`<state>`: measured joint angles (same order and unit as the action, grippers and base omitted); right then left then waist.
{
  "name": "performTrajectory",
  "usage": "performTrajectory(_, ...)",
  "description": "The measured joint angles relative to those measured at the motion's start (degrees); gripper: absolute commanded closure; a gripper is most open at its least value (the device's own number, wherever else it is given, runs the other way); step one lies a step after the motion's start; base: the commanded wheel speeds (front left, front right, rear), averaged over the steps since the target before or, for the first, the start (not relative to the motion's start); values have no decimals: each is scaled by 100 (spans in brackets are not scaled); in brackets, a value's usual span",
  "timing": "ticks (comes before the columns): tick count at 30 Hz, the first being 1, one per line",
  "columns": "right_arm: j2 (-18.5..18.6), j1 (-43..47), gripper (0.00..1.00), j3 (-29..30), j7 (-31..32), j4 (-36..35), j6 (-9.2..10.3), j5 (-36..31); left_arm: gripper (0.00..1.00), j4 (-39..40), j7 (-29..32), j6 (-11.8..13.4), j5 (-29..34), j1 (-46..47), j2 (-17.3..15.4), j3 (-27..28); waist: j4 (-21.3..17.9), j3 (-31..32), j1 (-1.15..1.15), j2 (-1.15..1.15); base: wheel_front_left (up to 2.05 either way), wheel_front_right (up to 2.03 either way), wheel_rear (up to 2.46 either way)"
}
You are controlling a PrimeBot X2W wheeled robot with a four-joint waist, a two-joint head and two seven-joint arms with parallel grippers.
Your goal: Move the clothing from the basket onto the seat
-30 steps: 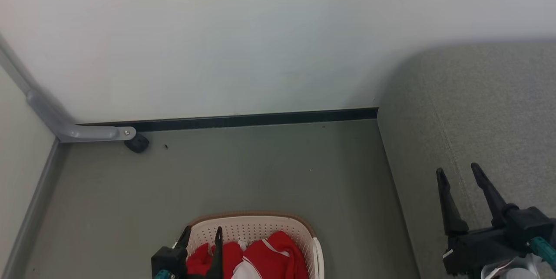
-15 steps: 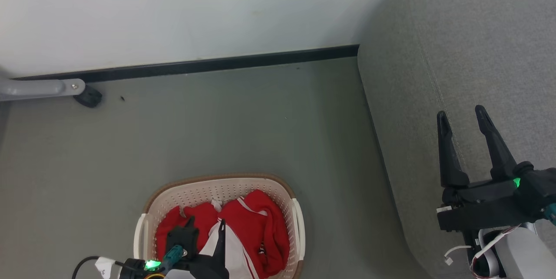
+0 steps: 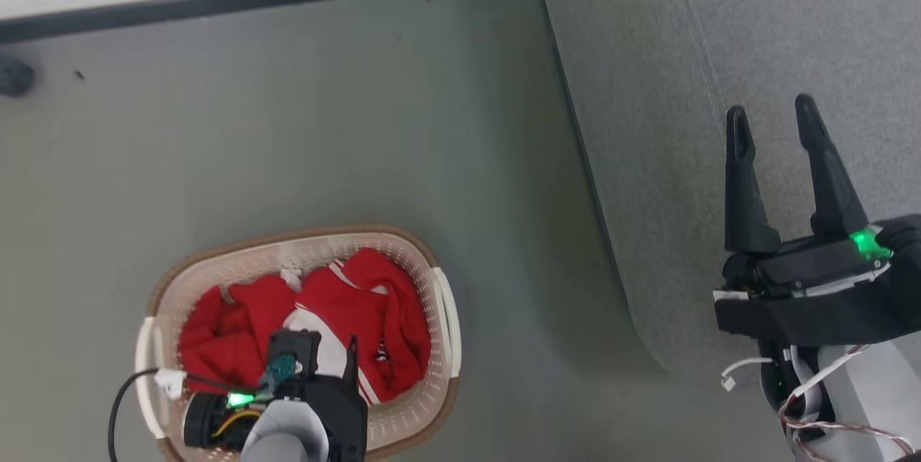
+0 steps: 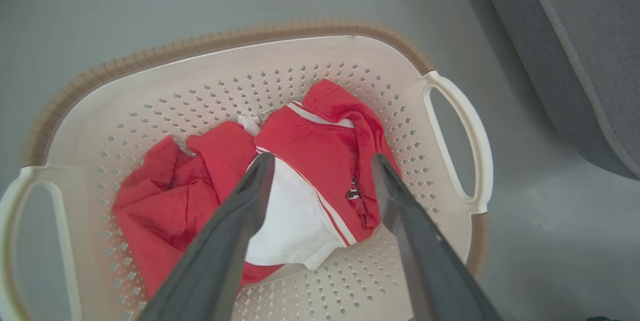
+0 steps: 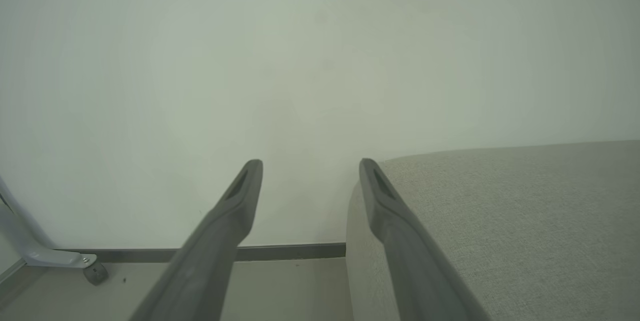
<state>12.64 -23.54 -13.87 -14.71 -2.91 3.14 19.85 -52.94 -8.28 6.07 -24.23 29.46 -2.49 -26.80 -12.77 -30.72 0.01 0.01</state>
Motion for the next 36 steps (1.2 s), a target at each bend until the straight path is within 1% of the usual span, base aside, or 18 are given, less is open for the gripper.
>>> performTrajectory(9,-108,-243,0,78,0,-405,-68,138,0,-378,267,5,-51,610,0,27,-275,-795,0,0,0,0,0)
performTrajectory(15,-114,-443,0,203,0,-675,-114,140,0,-577,400,5,-92,1084,-3,182,-396,-1334,0,0,0,0,0)
performTrajectory(21,-168,-586,0,289,-1,-990,-120,140,0,-735,548,5,-141,1581,-218,345,-481,-1866,0,0,0,0,0)
performTrajectory(25,-208,-705,0,339,-1,-1017,-121,138,0,-813,572,5,-143,1776,-309,399,-513,-2124,0,0,0,0,0)
performTrajectory(30,-254,-780,0,397,-1,-1095,-147,135,0,-984,654,-2,-322,1883,-301,467,-550,-2469,-1,0,0,0,0)
performTrajectory(36,-255,-786,0,468,-1,-1146,-194,103,0,-1133,676,-24,-396,2163,-235,558,-530,-2750,0,0,0,0,0)
